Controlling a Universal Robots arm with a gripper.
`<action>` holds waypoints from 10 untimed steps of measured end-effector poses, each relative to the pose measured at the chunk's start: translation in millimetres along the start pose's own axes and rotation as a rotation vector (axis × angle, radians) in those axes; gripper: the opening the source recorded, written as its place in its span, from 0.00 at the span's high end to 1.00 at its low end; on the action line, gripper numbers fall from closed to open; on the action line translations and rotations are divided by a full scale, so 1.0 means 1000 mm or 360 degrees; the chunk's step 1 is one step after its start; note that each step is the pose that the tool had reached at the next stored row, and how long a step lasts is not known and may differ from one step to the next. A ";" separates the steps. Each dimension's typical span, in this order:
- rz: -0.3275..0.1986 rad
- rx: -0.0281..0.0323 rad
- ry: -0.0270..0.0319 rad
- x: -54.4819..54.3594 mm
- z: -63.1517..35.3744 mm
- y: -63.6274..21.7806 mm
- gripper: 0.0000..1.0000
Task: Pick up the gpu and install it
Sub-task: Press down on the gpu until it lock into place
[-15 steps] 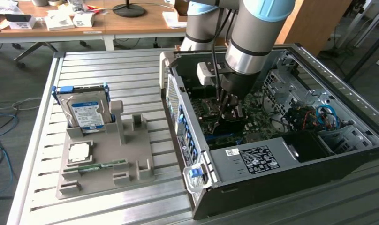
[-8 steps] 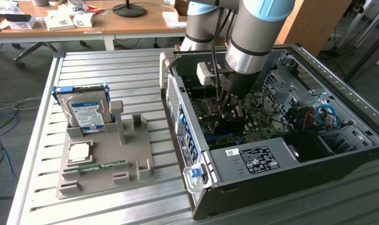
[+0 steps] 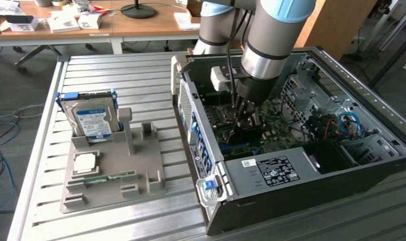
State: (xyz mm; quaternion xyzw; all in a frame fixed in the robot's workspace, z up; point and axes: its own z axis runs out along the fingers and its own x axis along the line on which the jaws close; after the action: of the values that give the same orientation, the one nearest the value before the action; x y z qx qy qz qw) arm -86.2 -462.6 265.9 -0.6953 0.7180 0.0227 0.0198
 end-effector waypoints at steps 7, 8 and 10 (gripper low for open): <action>0.0000 0.00001 0.00000 -0.001 0.0001 0.0000 0.89; 0.0000 0.00000 0.00000 -0.001 0.0000 0.0000 0.89; 0.0000 0.00000 0.00000 -0.001 0.0000 0.0000 0.89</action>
State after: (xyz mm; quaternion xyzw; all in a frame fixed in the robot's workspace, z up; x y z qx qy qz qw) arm -86.2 -461.9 265.9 -0.6954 0.7180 0.0227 0.0198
